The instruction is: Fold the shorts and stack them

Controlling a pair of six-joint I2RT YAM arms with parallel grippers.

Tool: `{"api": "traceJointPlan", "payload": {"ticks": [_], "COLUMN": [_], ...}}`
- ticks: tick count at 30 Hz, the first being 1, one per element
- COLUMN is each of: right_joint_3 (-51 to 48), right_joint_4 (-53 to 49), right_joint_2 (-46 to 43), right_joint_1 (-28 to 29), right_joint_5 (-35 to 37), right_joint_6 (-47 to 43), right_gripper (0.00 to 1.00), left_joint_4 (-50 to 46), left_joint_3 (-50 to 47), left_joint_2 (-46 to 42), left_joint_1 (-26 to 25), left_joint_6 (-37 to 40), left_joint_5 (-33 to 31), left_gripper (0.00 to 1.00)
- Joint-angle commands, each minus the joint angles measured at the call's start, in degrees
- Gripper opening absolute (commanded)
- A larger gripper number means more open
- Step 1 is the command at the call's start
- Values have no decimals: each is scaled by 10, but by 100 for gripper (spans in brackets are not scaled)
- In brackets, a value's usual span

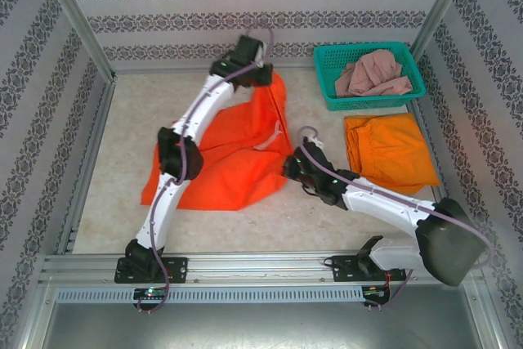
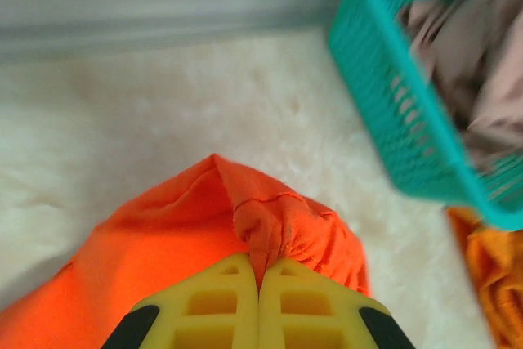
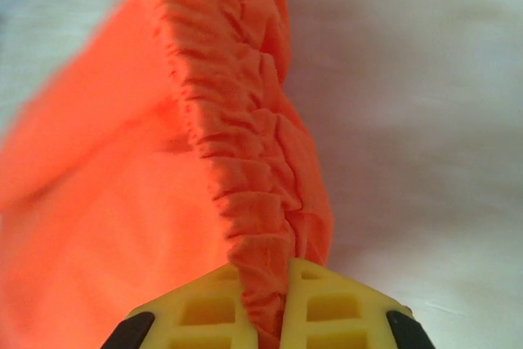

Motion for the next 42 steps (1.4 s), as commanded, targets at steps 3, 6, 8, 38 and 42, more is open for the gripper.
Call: {"api": "traceJointPlan", "payload": {"ticks": [3, 6, 8, 38, 42], "right_joint_3": [-56, -76, -94, 9, 9], "right_joint_4": [-181, -200, -205, -220, -213], "right_joint_2": [-67, -103, -130, -45, -16], "right_joint_1": [-47, -75, -101, -88, -89], "right_joint_5": [-48, -58, -74, -97, -101], "right_joint_6": [3, 3, 4, -91, -90], "right_gripper": [19, 32, 44, 73, 68], "left_joint_4": [176, 184, 175, 94, 84], "left_joint_3": [46, 47, 46, -1120, -1192], "left_joint_2": [22, 17, -2, -960, -997], "left_joint_1": [12, 9, 9, 217, 276], "left_joint_6": [-2, 2, 19, -211, -264], "left_joint_5": [-64, -44, -37, -57, -6], "left_gripper": [11, 39, 64, 89, 84]}}
